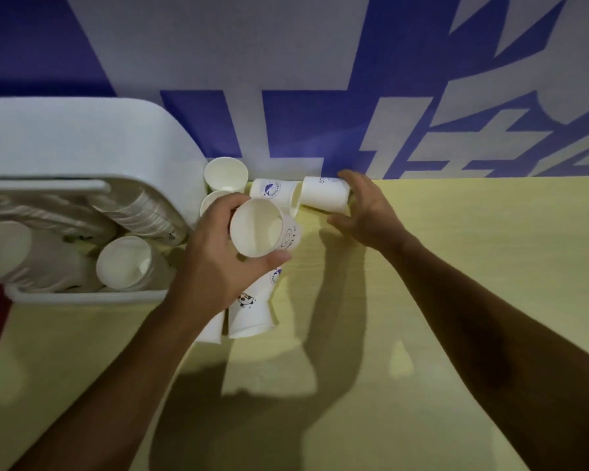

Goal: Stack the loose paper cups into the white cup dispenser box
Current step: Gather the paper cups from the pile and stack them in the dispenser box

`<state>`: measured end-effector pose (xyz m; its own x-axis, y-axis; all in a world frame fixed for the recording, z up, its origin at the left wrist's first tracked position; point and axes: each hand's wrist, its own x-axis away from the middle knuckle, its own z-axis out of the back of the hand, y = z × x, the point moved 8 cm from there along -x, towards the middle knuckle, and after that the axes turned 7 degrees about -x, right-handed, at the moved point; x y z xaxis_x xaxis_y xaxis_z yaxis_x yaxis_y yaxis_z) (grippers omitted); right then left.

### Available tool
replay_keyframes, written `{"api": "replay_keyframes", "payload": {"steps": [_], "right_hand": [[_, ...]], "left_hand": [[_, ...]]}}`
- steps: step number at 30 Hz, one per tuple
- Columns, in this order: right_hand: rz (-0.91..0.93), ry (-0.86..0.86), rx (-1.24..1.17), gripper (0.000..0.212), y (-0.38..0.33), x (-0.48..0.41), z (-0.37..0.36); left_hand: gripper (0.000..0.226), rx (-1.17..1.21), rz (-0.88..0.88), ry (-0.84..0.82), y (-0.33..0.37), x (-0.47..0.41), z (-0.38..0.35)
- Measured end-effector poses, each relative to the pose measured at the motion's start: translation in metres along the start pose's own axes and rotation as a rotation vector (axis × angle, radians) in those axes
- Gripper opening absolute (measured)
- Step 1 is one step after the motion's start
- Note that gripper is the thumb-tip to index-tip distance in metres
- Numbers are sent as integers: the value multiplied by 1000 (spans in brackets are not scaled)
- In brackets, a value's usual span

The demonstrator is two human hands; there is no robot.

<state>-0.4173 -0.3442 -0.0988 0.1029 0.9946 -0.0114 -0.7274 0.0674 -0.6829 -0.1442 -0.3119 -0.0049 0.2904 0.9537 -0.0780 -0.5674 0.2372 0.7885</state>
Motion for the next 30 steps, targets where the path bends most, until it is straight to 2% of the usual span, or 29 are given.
{"api": "replay_keyframes", "payload": {"steps": [7,12,22,30], "right_hand": [[17,188,-70,87,-21,55,35],[-41,232,-183,86,-71,94,50],[115,151,-301,76,-219,121,-9],[37,118,-440,71,-258,125,-56]], "left_hand": [[90,-34,77,94,-10,37,47],[70,49,48,190,-34,72,94],[83,25,50,214,-74,92,185],[83,158,56,192,-94,78,194]]}}
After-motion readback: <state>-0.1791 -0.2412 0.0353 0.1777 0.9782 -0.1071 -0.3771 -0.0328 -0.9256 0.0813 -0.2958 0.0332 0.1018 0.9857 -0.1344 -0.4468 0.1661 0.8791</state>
